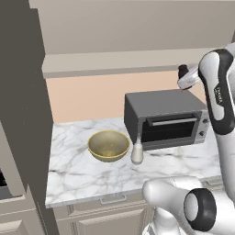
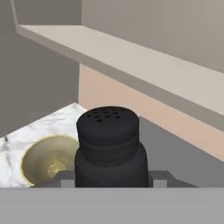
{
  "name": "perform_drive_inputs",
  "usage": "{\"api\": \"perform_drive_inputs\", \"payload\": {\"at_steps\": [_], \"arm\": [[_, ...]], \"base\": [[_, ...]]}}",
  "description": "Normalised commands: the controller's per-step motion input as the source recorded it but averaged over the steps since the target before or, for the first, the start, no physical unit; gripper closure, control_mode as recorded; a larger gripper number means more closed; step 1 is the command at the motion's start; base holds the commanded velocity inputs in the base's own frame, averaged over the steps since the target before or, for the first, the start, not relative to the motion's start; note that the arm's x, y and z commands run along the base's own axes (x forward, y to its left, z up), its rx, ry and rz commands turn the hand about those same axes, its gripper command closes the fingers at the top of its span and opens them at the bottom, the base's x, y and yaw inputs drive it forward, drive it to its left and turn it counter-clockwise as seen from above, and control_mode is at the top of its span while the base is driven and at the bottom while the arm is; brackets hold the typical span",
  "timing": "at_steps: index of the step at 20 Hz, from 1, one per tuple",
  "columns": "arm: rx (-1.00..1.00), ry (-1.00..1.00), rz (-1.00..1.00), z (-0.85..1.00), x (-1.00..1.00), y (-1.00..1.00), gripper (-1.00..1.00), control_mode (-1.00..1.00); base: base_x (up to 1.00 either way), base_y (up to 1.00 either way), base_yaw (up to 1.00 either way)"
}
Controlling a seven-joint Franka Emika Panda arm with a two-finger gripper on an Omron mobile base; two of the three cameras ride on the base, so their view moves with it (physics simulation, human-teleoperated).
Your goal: Retrieve the bottle and the shaker from the cabinet and place them next to the mixing bowl on the counter. Then add garlic from the fridge to the mixing bowl.
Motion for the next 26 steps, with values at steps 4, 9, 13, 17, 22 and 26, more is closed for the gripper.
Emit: {"api": "perform_drive_inputs", "payload": {"at_steps": [4,9,13,17,22,26], "arm": [[-0.08,-0.04,-0.18,0.0,-0.35,1.0,1.0,-1.0],[-0.02,-0.15,-0.19,0.0,-0.35,0.96,1.0,-1.0],[0.02,-0.1,-0.26,-0.01,-0.4,0.82,1.0,-1.0],[0.2,0.0,-0.37,0.0,-0.42,0.52,1.0,-1.0],[0.23,0.0,-0.26,0.0,-0.52,0.18,1.0,-1.0],[0.07,0.0,0.01,-0.12,-0.23,0.11,1.0,-1.0]], "base": [[0.0,0.0,0.0],[0.0,0.0,0.0],[0.0,0.0,0.0],[0.0,0.0,0.0],[0.0,0.0,0.0],[0.0,0.0,0.0]]}}
